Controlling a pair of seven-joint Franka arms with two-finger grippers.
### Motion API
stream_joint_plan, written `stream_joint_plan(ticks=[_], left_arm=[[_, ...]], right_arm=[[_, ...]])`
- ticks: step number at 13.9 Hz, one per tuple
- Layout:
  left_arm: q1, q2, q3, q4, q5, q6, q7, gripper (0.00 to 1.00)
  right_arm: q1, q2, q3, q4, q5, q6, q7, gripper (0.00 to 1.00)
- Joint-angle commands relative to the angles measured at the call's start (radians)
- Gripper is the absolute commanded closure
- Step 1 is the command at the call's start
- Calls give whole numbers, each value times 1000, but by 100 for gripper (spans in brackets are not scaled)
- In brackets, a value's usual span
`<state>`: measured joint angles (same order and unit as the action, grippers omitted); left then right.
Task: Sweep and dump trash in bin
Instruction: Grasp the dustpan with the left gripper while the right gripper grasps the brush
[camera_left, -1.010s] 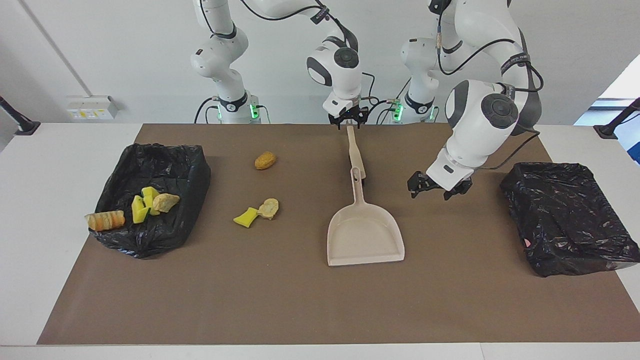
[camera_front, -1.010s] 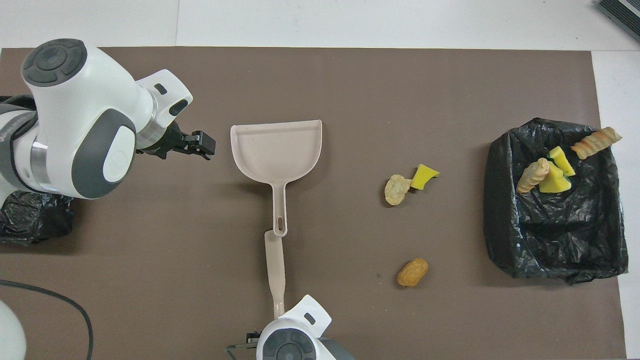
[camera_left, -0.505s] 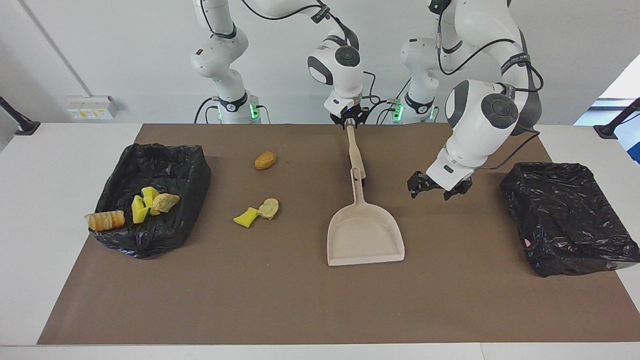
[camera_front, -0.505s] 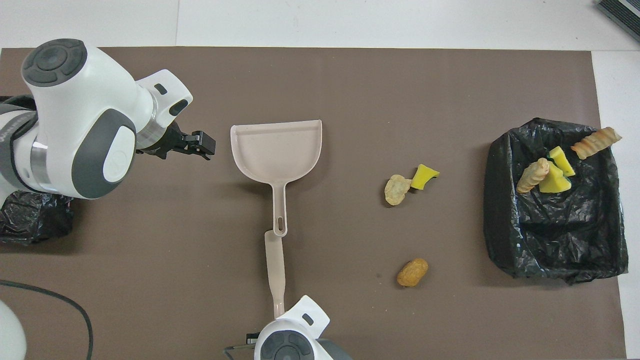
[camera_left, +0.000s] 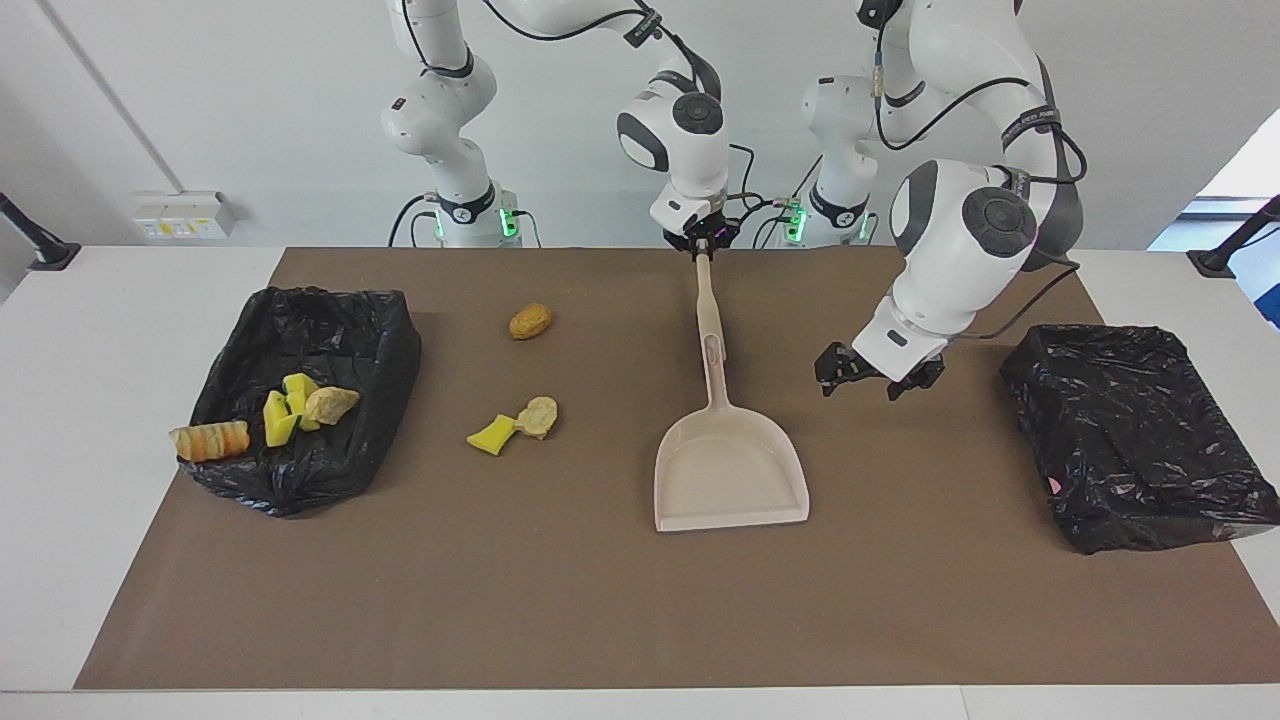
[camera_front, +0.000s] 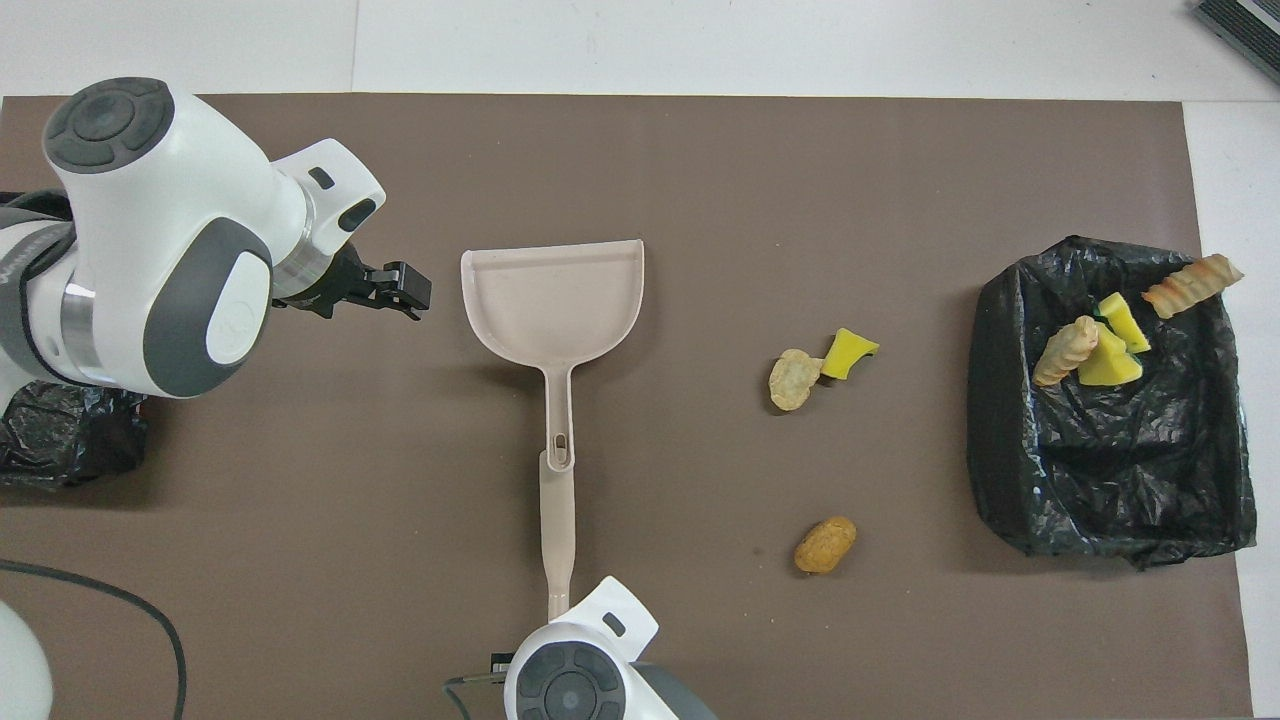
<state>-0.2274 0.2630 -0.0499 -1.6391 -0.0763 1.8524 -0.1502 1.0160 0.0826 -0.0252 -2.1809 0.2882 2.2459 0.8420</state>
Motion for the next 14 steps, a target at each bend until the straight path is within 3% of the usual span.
stream_joint_plan(ticks=[1,5,10,12,14], left_arm=[[-4,-8,7,-8,-2,22,-3,0],[-42,7,7,-33,-3,71,-14,0],[-73,4,7,-48,-3,94,-60,0],[-81,5,5,-48,-11,111,-103,0],[-134,7,5,-48,-13,129,-272,0]], right_arm=[[-62,-101,4,10,-30,-107,17,100],[-164,-263,7,6,-89,-329,-15,100],[-348,-388,7,10,-149,-492,-170,100],[-457,-405,7,32,-161,-563,-297,100],[-507,-403,11,38,-196,-581,-371,100]])
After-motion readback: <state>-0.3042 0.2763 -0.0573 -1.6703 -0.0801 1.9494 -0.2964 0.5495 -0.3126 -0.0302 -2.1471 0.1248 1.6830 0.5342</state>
